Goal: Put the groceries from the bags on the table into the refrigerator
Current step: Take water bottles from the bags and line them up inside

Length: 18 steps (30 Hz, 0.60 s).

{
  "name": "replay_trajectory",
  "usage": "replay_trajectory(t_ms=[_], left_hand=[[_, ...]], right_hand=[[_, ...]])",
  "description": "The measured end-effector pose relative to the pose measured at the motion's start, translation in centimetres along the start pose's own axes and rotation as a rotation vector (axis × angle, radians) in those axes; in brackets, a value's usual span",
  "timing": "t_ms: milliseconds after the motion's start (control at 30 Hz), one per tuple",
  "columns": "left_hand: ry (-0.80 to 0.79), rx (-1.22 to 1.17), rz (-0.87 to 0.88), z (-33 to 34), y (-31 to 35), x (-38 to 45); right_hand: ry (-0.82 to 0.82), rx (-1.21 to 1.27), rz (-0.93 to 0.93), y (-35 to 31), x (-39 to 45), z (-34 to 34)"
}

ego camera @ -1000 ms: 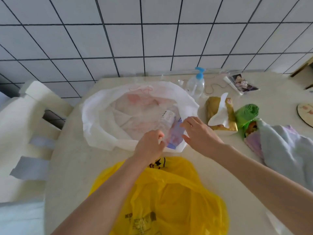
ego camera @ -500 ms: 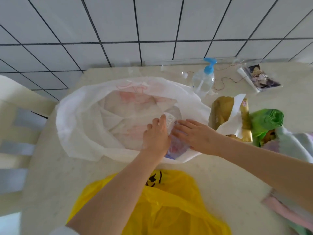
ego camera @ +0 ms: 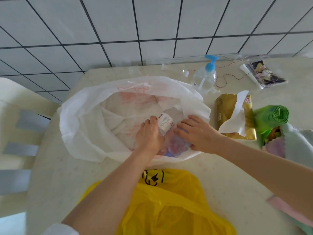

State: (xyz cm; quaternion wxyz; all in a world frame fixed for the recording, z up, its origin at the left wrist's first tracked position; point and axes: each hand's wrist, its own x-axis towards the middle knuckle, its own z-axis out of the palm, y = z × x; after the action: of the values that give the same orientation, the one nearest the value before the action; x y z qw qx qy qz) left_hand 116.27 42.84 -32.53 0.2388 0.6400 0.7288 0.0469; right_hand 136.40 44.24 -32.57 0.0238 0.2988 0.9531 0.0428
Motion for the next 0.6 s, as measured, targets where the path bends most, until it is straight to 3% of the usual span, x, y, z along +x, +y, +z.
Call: replay_trajectory(t_ms=[267, 400, 600], left_hand=[[0.16, -0.161, 0.005, -4.3, -0.1, -1.3], [0.236, -0.357, -0.022, -7.5, -0.2, -3.0], [0.254, -0.674, -0.023, -12.4, -0.3, -8.2]], right_hand=[[0.274, 0.426, 0.33, -0.8, 0.4, -2.3], [0.427, 0.704, 0.561, -3.0, 0.7, -5.8], [0.507, 0.909, 0.72, -7.7, -0.1, -12.7]])
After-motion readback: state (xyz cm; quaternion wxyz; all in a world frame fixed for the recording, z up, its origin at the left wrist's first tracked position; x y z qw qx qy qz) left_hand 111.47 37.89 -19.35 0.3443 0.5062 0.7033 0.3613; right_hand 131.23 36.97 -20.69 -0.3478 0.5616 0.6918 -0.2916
